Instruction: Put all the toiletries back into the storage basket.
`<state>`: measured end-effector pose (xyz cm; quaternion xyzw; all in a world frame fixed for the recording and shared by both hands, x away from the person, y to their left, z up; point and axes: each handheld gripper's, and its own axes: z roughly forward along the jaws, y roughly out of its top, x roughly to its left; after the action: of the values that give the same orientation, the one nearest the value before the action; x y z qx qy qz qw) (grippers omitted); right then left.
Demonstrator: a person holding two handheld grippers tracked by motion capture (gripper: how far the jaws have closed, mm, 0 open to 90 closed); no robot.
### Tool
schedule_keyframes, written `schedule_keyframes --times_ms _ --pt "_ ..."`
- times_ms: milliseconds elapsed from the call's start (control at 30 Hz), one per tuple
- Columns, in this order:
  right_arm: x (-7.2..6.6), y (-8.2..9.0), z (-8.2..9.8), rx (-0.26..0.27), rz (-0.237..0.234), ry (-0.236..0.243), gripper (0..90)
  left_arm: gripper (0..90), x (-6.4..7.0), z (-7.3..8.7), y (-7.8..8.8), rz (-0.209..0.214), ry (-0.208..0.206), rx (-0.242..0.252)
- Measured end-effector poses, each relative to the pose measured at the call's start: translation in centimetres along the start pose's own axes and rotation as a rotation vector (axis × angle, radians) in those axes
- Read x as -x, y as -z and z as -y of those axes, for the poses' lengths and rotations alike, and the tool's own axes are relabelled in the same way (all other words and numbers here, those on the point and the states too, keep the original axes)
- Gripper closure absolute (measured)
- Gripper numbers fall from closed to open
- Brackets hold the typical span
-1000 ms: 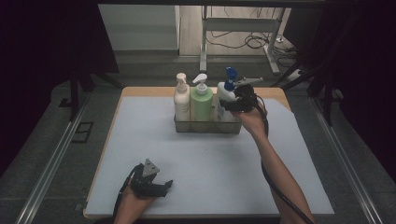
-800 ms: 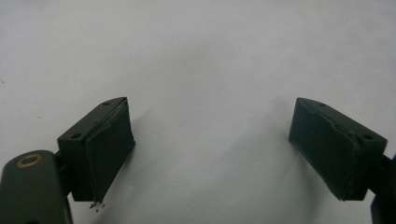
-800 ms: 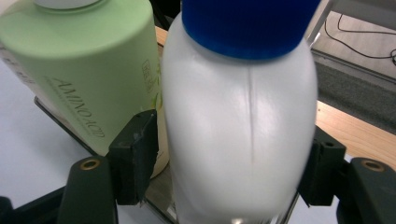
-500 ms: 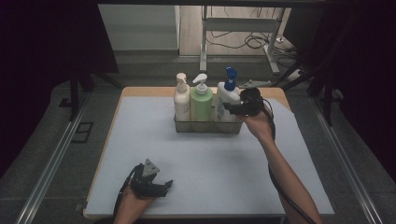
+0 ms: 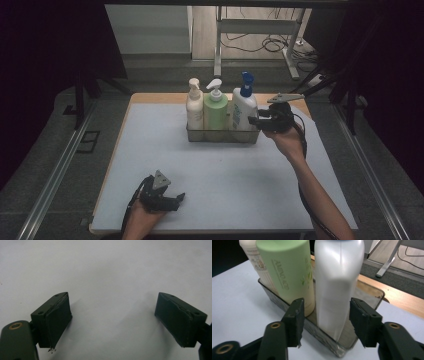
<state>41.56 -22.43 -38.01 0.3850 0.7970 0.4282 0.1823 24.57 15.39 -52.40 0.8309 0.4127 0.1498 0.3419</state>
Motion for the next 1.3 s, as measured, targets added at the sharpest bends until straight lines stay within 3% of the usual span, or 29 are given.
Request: schedule_keyframes --times_ms 167,300,567,967,1300 --pt "0.3 0.4 1.0 -0.006 0.004 0.005 61.5 13.3 0.0 0.0 0.0 0.000 0.000 0.000" --pt "1.2 0.5 1.5 -0.006 0.031 -0.017 73.9 13.3 0.0 0.0 0.0 0.000 0.000 0.000" --pt "2.6 -0.8 1.7 -0.014 0.067 -0.054 89.3 13.3 0.0 0.0 0.0 0.000 0.000 0.000" --pt "3.9 -3.8 1.6 -0.036 0.098 -0.078 89.7 13.3 0.0 0.0 0.0 0.000 0.000 0.000" --pt "4.4 -6.1 1.7 -0.073 0.069 -0.069 88.0 13.3 0.0 0.0 0.0 0.000 -0.002 -0.001"
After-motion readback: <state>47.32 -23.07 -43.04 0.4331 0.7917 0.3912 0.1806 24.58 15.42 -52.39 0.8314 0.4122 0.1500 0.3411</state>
